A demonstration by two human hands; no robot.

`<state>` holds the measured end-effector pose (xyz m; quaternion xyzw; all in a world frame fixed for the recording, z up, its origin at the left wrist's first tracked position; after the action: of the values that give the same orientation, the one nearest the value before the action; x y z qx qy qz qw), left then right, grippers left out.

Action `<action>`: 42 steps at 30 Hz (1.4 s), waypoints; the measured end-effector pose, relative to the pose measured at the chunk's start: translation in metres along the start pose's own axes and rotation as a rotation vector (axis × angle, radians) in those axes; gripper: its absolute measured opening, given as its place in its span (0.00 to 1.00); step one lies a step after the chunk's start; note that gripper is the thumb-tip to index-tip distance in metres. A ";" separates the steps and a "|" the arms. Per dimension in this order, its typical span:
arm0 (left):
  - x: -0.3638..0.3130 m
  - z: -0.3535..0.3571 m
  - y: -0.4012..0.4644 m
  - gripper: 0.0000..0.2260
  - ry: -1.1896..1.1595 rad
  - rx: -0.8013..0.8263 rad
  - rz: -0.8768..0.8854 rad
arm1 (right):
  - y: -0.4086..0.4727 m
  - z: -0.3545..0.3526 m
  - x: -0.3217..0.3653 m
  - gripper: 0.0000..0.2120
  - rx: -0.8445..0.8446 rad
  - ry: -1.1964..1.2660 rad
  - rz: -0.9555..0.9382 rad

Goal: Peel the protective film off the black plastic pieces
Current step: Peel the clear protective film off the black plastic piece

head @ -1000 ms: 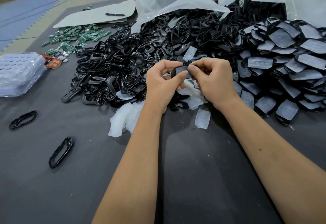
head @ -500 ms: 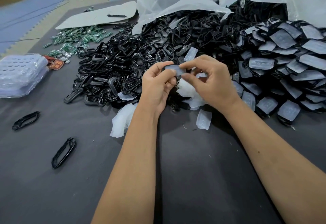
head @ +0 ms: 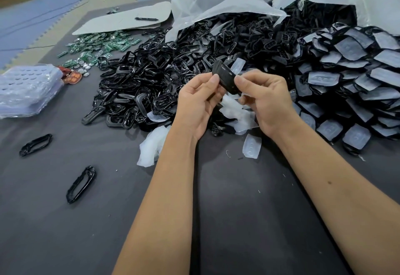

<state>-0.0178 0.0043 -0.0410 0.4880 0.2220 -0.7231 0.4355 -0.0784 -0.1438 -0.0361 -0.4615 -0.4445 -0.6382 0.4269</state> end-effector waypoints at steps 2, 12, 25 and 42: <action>-0.001 0.001 0.000 0.07 0.009 -0.007 0.007 | -0.001 0.001 -0.003 0.05 0.054 0.082 0.107; 0.006 0.002 0.004 0.06 0.124 -0.080 0.039 | -0.001 -0.001 -0.003 0.11 0.047 0.088 0.069; 0.005 0.006 0.005 0.05 0.011 -0.043 0.023 | 0.000 -0.001 -0.005 0.13 0.046 0.247 0.053; 0.002 0.005 0.002 0.07 0.029 0.019 -0.005 | 0.001 -0.006 -0.002 0.21 0.205 0.208 0.065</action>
<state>-0.0189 -0.0018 -0.0403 0.5020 0.2226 -0.7191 0.4259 -0.0784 -0.1499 -0.0393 -0.3612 -0.4456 -0.6195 0.5359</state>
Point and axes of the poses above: each hand's wrist, its own y-axis towards the middle knuckle, its own z-axis out of the palm, x = y × z, the point moved 1 cm from there along y, towards the middle knuckle, and after that the axes turned 9 degrees about x, right-handed, at the moved point
